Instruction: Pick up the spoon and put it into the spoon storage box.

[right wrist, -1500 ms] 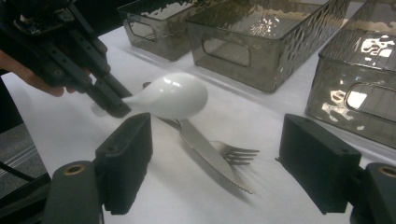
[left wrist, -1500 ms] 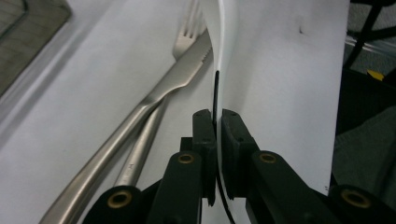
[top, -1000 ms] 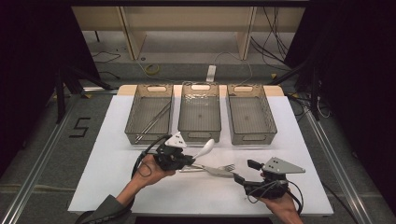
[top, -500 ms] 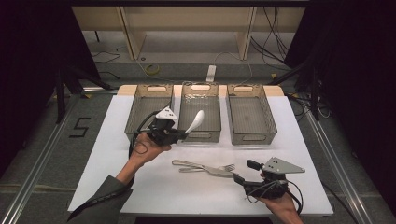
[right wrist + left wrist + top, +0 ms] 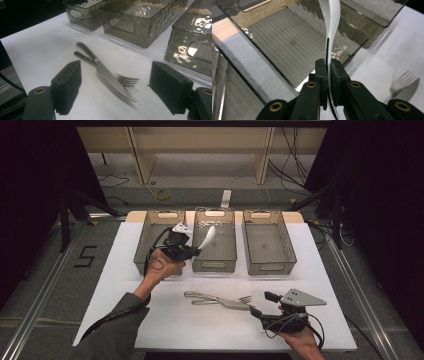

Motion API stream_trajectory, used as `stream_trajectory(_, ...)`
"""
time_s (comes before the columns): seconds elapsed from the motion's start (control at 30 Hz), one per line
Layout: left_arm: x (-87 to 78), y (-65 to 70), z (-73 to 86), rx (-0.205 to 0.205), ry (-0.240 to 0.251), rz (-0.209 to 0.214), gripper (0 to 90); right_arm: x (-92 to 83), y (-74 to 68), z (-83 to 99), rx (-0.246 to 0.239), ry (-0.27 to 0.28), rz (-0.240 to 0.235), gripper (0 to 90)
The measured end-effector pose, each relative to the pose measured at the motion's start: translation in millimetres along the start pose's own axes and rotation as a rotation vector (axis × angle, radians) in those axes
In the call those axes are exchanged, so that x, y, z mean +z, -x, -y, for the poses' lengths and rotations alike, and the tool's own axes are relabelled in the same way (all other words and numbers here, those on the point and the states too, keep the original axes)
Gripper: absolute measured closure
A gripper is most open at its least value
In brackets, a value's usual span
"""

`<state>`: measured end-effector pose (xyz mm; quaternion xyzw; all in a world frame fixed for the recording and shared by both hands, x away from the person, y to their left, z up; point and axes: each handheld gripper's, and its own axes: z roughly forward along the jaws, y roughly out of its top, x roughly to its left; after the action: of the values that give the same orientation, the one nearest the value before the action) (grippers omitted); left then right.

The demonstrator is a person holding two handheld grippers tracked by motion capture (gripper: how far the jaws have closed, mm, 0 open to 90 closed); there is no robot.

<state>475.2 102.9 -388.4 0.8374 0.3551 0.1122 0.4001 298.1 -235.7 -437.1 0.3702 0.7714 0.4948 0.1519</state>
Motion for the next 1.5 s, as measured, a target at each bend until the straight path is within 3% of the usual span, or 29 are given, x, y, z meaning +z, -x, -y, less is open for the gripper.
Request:
stream_trajectory(0.37,14.8,-14.4,-12.7,-0.066,0.049,0.01,85.1,0.1,1.2,0.2,0.004,-0.003,-0.001,26.5)
stream_trajectory(0.8,35.8,-12.2,-22.6,-0.077,0.033,-0.011,84.9,-0.1,1.7,0.5,0.005,-0.001,-0.003,26.5)
stream_trajectory(1.27,46.2,-12.0,-28.5,-0.097,0.018,-0.048,84.7,-0.5,1.5,0.5,0.004,0.001,-0.005,26.5)
stream_trajectory(1.5,53.9,-10.1,-29.7,-0.077,-0.014,-0.073,84.6,-0.4,1.5,0.4,0.002,0.001,-0.005,26.5)
